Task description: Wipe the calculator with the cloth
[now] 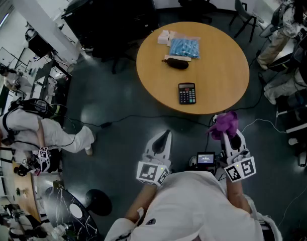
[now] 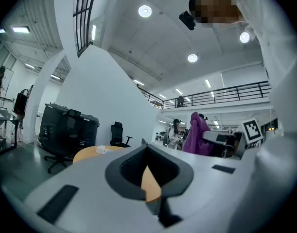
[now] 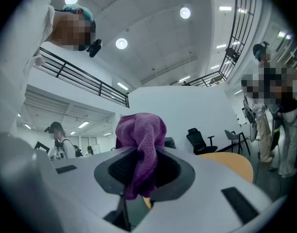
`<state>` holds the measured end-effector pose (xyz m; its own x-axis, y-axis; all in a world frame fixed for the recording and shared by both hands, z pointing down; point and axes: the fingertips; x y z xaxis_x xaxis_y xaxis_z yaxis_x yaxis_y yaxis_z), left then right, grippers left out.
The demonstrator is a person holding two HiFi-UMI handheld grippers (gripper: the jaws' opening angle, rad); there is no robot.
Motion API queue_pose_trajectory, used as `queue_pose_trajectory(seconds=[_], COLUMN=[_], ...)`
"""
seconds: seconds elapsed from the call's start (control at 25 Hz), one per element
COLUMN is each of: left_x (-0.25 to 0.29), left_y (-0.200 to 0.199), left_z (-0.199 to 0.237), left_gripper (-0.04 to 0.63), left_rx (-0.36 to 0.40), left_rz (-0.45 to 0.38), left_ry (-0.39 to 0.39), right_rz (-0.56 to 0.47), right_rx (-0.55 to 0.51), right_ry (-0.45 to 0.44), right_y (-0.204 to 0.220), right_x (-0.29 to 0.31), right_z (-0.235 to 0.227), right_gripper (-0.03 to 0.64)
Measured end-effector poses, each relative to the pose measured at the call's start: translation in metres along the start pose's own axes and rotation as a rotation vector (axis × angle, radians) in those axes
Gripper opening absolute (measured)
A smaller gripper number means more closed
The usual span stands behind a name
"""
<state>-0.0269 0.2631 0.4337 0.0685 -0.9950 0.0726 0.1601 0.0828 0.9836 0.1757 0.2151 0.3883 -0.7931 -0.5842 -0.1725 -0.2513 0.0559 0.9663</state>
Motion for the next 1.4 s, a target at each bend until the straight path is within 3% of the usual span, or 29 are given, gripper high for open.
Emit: queue_pose_trajectory(seconds=[0.6,0.88,1.08,1.28,1.4], left_x=[0.007,0.036,0.068,0.118,0.164], left_y=[0.022,0.045,0.054,0.067,0.07], left_z=[-0.002,-0.003,0.003,0.024,0.042], left_gripper=[0.008,0.008,0.008,0.008,0.008], left_rx=[-0.015,-0.006,-0.01,0.016,0.009], left_rz=[0.06,0.112,0.128,0.159,0.165], left_ry=[0.006,-0.063,-0.105,-0.083,-0.003], right_rz=[-0.017,-0.001,0.018,0.022,-0.01], right_rx=[0.053,0.116,0.139,0.174,0.156], right_ry=[-0.012,-0.028,-0.099,-0.082,-0.05], right_y=[0.002,0.008,0.019,0.038,0.035], right_x=[-0.006,-0.007,0.013,0.048,0.082], right_z=[-0.004,-0.043,-0.076,-0.11,-0.13], right_gripper=[0.086,0.086,0.086,0.086,0.086])
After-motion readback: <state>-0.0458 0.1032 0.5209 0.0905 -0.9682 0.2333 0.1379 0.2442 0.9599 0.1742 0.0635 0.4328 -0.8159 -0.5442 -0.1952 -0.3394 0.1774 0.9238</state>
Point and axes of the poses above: the fingertips, and each gripper's own axes: x forward along the fingers, z to its left, y out of its underside, and after that the axes turned 13 degrees about -y, right-handed
